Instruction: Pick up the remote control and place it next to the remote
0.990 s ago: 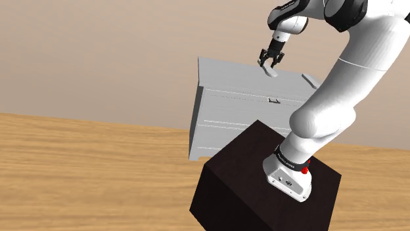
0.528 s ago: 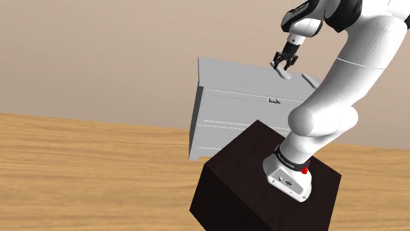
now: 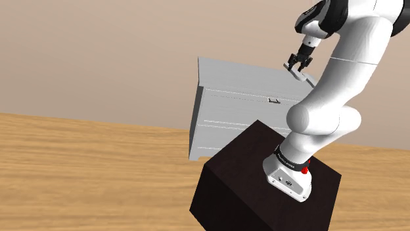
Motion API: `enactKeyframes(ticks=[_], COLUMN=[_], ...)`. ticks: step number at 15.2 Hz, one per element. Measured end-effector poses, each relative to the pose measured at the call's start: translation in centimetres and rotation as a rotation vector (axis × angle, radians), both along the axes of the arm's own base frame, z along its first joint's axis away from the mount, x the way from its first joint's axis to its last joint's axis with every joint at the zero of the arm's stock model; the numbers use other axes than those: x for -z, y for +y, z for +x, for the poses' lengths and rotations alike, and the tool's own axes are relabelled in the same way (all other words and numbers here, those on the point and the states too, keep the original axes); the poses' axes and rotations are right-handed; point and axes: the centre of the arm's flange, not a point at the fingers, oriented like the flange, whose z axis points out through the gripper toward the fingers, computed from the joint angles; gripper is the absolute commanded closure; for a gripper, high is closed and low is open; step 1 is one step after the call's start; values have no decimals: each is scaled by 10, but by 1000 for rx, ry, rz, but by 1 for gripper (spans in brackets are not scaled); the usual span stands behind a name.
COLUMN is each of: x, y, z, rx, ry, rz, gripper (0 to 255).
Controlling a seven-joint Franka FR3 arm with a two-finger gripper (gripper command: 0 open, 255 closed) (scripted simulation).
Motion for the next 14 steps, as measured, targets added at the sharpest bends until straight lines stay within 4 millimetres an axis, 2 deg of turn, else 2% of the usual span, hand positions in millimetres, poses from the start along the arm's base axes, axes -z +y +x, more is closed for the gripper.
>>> enactKeyframes(ticks=[4, 14], x=[5, 55], y=[-39, -46], z=[-38, -43], rx=[0, -2], ry=[0, 0], rz=[0, 1], gripper=[255, 255])
